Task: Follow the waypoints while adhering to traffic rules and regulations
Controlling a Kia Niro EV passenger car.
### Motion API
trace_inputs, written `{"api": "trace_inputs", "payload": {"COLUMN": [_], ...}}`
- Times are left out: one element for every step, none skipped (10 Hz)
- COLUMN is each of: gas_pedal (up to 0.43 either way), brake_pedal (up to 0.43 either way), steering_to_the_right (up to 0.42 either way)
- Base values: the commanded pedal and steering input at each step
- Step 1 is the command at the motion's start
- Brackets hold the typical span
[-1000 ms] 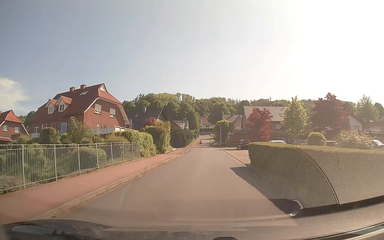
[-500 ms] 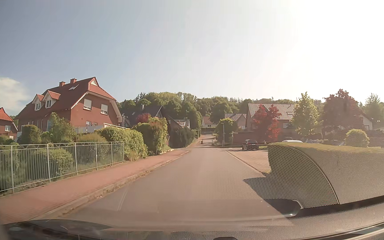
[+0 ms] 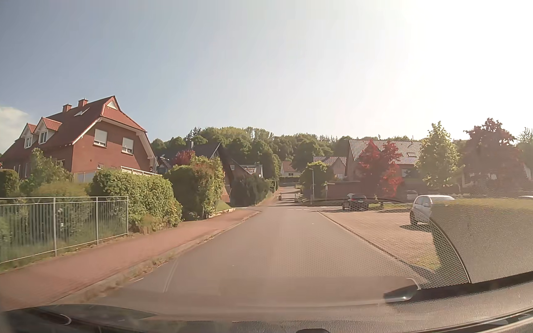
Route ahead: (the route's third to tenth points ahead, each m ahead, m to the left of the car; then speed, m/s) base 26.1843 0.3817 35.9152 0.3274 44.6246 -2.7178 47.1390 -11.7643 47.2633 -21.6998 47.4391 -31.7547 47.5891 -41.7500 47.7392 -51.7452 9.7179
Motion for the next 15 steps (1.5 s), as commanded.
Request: {"api": "trace_inputs", "payload": {"gas_pedal": [0.268,0.26,0.26,0.248,0.248,0.248,0.248,0.24,0.24,0.24,0.22,0.209,0.209,0.189,0.169], "brake_pedal": [0.0,0.0,0.0,0.0,0.0,0.0,0.0,0.0,0.0,0.0,0.0,0.0,0.0,0.0,0.0], "steering_to_the_right": [0.007,0.008,0.008,0.007,0.008,0.007,0.007,0.008,0.007,0.008,0.007,0.007,0.007,0.007,0.007]}}
